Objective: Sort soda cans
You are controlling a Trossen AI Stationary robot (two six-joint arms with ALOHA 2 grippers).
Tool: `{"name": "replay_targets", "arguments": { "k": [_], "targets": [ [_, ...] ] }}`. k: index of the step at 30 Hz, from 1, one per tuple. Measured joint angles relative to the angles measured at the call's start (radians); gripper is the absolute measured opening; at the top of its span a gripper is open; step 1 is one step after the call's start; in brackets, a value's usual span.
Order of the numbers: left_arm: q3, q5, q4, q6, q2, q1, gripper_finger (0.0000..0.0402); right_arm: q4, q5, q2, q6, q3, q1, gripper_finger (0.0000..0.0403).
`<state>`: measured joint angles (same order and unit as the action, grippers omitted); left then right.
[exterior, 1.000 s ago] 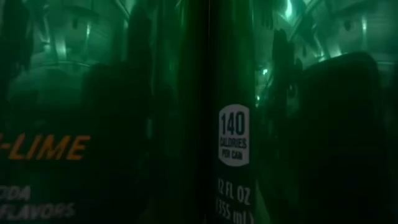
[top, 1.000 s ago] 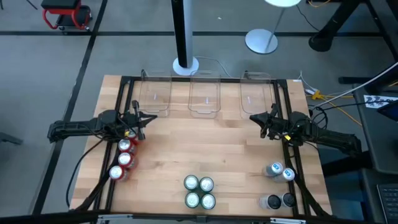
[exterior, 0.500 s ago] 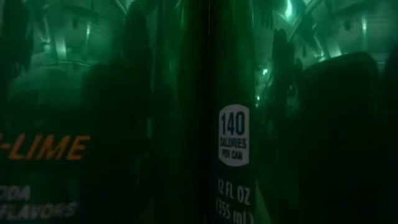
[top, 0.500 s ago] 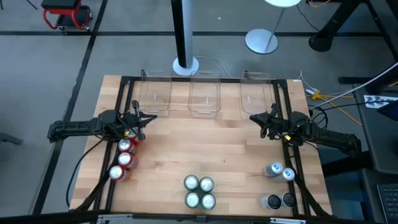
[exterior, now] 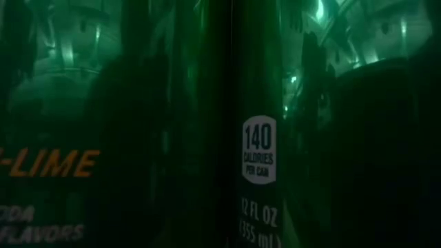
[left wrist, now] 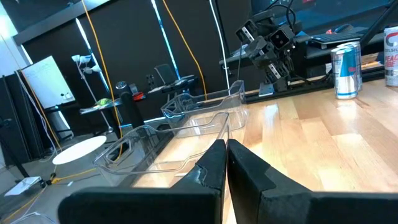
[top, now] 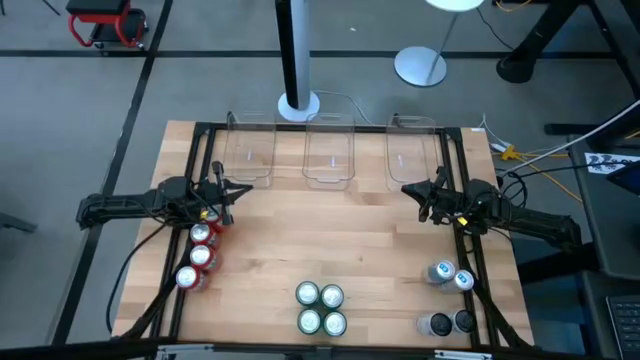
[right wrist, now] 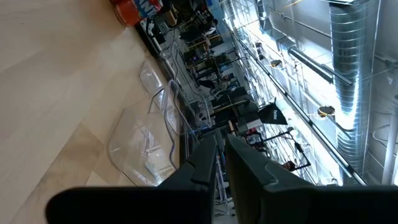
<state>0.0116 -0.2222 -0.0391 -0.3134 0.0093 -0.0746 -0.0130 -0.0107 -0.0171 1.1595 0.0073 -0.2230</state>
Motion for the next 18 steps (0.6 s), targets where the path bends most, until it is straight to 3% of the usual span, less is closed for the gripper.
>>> {"name": "replay_targets", "arguments": {
  "k": [18],
  "targets": [
    [-0.001, -0.001, -0.003, -0.010, 0.000, 0.000, 0.0008, 0.000, 0.000, 0.000, 0.000, 0.000, 0.000, 0.0037]
  ]
}}
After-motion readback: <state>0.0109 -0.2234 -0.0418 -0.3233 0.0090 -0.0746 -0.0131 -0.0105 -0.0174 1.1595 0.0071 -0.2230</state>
